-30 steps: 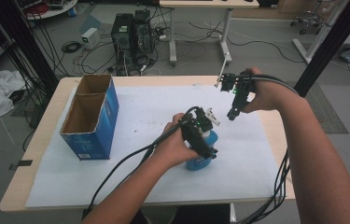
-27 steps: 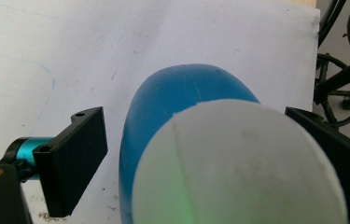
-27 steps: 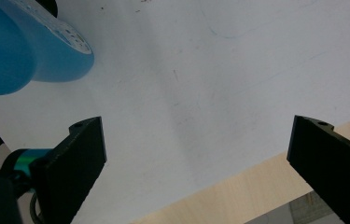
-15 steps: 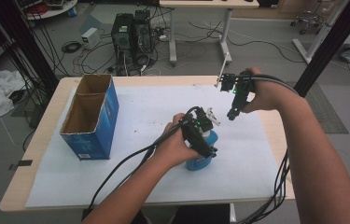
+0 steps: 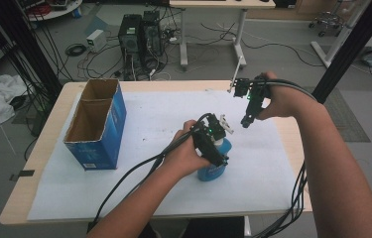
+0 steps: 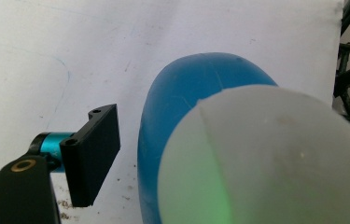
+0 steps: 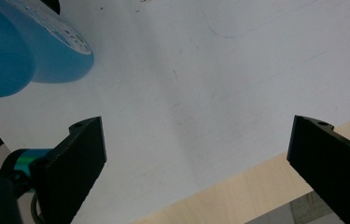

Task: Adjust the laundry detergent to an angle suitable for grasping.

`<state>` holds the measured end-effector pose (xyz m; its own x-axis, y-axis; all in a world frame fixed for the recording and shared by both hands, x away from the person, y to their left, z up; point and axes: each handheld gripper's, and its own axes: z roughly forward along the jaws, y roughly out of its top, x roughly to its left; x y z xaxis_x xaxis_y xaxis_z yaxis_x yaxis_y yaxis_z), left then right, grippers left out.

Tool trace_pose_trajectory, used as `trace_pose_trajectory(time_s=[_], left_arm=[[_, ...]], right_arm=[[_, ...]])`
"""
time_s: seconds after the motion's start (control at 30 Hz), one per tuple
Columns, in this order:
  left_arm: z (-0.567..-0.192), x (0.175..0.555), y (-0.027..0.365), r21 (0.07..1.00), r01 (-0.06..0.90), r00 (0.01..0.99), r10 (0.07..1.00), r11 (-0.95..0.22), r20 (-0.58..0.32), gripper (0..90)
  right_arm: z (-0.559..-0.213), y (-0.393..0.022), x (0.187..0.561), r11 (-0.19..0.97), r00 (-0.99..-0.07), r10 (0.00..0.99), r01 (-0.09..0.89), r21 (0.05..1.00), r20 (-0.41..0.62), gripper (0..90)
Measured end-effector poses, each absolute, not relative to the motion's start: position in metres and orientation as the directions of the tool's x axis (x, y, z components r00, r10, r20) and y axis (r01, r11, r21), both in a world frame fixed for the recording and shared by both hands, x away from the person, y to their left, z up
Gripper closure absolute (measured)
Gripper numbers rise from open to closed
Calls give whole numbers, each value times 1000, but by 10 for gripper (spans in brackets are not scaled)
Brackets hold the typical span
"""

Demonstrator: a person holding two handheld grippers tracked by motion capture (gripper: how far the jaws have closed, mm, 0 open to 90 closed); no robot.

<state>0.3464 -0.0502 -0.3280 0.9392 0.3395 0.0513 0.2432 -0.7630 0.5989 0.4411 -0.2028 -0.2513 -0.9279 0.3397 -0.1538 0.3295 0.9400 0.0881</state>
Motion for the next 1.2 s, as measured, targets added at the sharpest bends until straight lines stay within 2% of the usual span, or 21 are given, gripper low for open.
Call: trace_pose_trajectory(time_s=[0.23, 0.47, 0.6, 1.2], left_arm=[[-323, 346, -54, 577, 228, 942, 327, -784, 73, 196], [-320, 346, -58, 552, 219, 949, 307, -805, 71, 288], [-321, 347, -60, 529, 218, 949, 305, -820, 82, 299], [-321, 347, -61, 522, 224, 951, 301, -823, 67, 382]], right_arm=[[-252, -201, 442, 939, -927, 343, 334, 86, -152, 37], [-252, -202, 442, 939, -927, 343, 333, 85, -155, 37], [-252, -204, 442, 938, -926, 345, 335, 88, -151, 37], [-255, -202, 444, 936, -925, 350, 341, 83, -148, 37]])
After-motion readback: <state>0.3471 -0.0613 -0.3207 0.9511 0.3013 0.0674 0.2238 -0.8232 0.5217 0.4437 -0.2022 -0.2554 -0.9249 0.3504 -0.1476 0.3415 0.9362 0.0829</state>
